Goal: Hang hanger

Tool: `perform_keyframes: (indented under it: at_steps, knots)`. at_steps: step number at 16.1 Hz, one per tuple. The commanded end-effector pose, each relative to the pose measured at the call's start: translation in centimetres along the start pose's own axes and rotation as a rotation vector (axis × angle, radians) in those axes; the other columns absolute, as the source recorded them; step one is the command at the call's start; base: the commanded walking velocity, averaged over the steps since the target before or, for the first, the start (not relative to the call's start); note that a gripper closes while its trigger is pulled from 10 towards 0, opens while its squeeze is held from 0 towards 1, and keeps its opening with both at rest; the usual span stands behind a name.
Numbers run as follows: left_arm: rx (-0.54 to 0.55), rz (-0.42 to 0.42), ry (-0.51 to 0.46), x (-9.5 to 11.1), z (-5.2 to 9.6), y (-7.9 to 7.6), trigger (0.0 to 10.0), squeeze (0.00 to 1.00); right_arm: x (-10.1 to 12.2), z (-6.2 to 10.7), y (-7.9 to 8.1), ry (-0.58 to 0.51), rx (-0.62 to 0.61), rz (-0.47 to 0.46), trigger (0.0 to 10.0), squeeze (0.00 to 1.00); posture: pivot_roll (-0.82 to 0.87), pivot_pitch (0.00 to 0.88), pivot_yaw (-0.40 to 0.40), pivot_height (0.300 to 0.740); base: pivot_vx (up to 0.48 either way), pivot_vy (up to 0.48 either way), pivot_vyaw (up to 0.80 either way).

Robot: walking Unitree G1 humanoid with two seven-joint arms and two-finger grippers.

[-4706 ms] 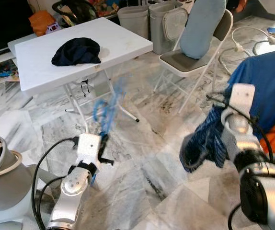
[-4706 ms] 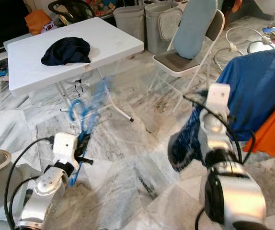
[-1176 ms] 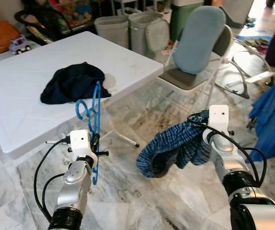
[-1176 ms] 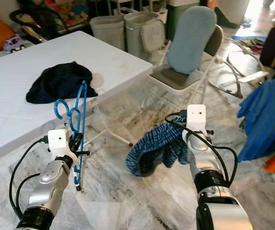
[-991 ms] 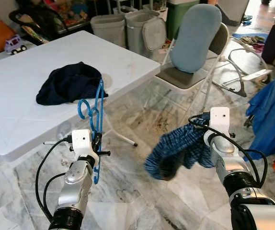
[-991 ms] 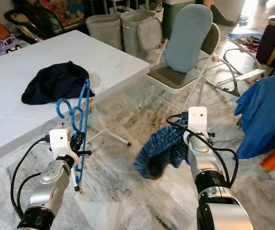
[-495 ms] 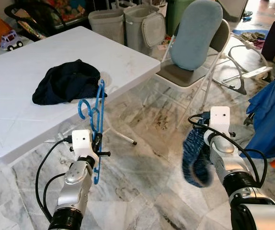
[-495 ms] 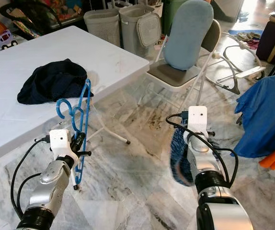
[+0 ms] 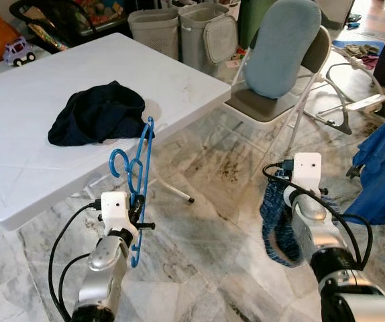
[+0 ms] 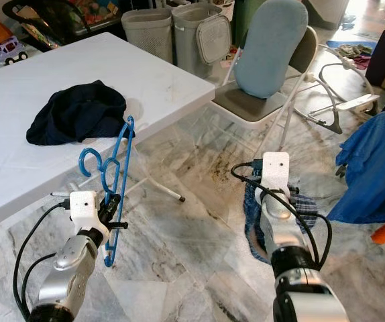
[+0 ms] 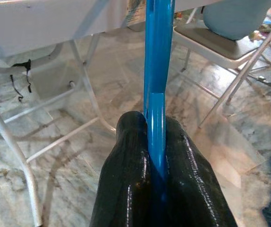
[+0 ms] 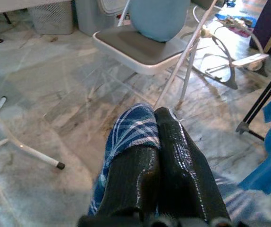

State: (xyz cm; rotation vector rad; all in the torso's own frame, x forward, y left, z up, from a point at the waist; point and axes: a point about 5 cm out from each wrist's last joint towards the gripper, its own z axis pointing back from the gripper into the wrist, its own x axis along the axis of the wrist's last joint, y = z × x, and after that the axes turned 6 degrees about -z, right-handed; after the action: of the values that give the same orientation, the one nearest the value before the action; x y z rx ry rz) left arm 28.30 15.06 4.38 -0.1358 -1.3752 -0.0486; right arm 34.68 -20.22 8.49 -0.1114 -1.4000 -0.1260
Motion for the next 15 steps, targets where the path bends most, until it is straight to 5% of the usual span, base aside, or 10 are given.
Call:
perform_keyframes:
  at_steps: [1,7,15]
  knots:
    - [-0.001,0.006,0.019,-0.4,0.4,0.0,10.0,0.00,0.8,-0.1,0.3,-0.044,0.015,-0.004,10.0,0.00,-0.06,0.000,0.050,0.740,0.000,0.000,0.00]
    - [-0.030,0.008,0.031,-1.3,2.0,-1.0,10.0,0.00,-0.9,0.8,0.6,0.007,0.031,-0.003,10.0,0.00,-0.07,0.000,0.059,0.740,0.000,0.000,-0.53]
    - [0.016,0.007,0.096,-3.3,2.4,0.0,10.0,0.00,-2.1,1.5,2.0,0.041,0.102,0.044,10.0,0.00,-0.08,0.000,0.025,0.740,0.000,0.000,-0.80]
